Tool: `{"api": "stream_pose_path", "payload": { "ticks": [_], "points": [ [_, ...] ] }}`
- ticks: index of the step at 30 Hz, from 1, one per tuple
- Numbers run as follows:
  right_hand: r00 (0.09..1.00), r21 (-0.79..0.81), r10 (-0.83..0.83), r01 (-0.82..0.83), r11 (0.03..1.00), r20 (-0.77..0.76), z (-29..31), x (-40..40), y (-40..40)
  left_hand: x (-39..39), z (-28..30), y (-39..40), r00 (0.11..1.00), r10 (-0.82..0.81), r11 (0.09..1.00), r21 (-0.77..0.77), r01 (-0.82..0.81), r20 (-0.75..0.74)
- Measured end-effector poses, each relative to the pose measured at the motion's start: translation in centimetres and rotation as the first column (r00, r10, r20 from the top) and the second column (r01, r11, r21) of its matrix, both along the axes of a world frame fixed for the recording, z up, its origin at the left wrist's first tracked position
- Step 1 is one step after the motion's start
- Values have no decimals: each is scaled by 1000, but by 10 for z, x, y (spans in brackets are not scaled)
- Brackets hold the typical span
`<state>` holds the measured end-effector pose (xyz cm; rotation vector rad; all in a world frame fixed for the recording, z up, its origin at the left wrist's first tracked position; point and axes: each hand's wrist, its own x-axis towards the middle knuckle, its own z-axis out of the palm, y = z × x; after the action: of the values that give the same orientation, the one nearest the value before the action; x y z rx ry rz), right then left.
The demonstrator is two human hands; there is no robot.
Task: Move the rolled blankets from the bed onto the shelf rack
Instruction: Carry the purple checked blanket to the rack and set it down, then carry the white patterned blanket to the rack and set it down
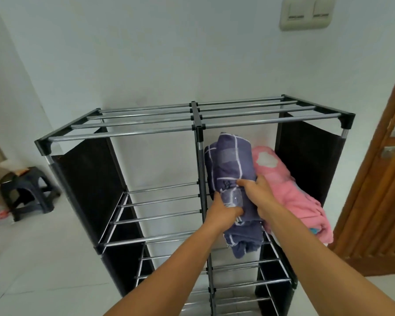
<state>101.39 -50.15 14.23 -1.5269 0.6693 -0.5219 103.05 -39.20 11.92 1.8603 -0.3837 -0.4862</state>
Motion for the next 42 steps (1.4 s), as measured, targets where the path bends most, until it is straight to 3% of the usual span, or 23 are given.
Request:
{"api": "stream_pose_path", "payload": {
  "ticks": [7, 11, 14, 19, 21, 23, 26, 29, 31, 33, 35, 37, 39, 42],
  "points": [
    [996, -109, 6, -16, 994, -87, -16, 42, -14, 20, -12, -13, 997, 66, 998, 6, -67, 25],
    [953, -338, 95, -193, 921, -287, -27, 44, -21, 15, -25, -10, 974, 28, 999, 38, -38, 225],
    [912, -440, 133, -310, 843, -387, -12, 31, -19, 12, -33, -5, 963, -15, 998, 57, -1, 269],
    [922, -351, 222, -331, 876, -316, 6, -26, -21, -26, -58, 35, 898, -143, 990, 49, 135, 416],
    [946, -241, 207, -268, 933, -248, 7, -67, -21, -37, -70, 56, 795, -183, 981, 59, 182, 578],
    [971, -154, 135, -166, 974, -198, 3, -110, -20, -43, -74, 58, 731, -259, 948, 22, 318, 631],
    [978, -92, -74, 57, 994, -195, -21, -168, -20, -56, -75, 24, 648, -556, 805, 140, 577, 521],
    [915, -81, -273, 260, 962, -297, -52, -228, -16, -90, -87, -32, 445, -874, 486, 395, 780, 197],
    [847, -119, -399, 382, 916, -352, -74, -279, -10, -124, -96, -65, 345, -938, 306, 397, 865, -29],
    [760, -180, -498, 468, 865, -419, -93, -333, 1, -160, -100, -91, 304, -948, 248, 375, 893, -98],
    [675, -189, -553, 537, 822, -489, -110, -389, 22, -202, -102, -105, 267, -962, 229, 369, 901, -54],
    [591, -155, -635, 659, 736, -497, -127, -450, 58, -258, -103, -107, 173, -985, 152, 380, 912, -24],
    [488, -91, -722, 795, 599, -491, -142, -508, 107, -321, -103, -93, 12, -998, -13, 383, 924, -62],
    [336, 115, -814, 940, 321, -474, -156, -586, 193, -420, -105, -55, -226, -964, -262, 341, 903, -142]
  ]
}}
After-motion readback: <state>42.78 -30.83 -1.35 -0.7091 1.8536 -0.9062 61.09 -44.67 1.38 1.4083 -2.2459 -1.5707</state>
